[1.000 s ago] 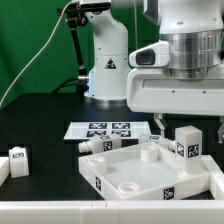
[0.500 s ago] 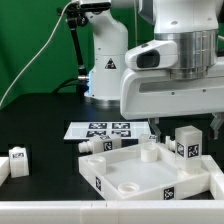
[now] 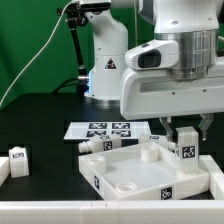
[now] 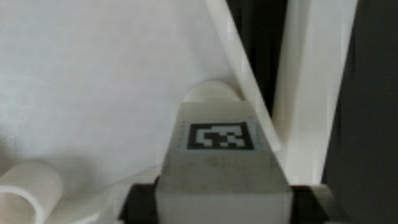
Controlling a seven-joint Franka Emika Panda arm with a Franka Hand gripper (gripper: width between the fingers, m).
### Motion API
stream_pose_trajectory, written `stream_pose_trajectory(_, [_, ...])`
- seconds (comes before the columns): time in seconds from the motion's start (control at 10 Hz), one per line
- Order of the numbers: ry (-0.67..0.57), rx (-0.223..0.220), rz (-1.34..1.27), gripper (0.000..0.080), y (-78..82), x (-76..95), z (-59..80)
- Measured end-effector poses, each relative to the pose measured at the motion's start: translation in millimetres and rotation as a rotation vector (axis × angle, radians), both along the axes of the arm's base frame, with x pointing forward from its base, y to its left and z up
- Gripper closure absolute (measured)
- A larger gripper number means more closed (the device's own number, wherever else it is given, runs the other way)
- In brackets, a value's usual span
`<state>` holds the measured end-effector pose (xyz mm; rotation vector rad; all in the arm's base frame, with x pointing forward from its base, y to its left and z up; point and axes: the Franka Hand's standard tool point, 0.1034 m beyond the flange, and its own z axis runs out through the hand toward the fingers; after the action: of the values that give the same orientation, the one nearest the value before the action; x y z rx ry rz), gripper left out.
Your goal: Assemble one leg
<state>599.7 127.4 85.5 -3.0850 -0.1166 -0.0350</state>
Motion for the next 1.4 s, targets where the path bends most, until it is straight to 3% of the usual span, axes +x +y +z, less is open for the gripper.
stream_pose_trajectory(0.2, [0.004, 0.003, -0.068, 0.0515, 0.2, -0.1, 0.0])
stream_pose_trajectory(1.1, [0.058, 0.051, -1.07, 0.0515, 15.7, 0.1, -1.1])
stream_pose_trajectory(1.4, [0.065, 0.058, -1.108, 0.0505, 15.5, 0.9, -1.2])
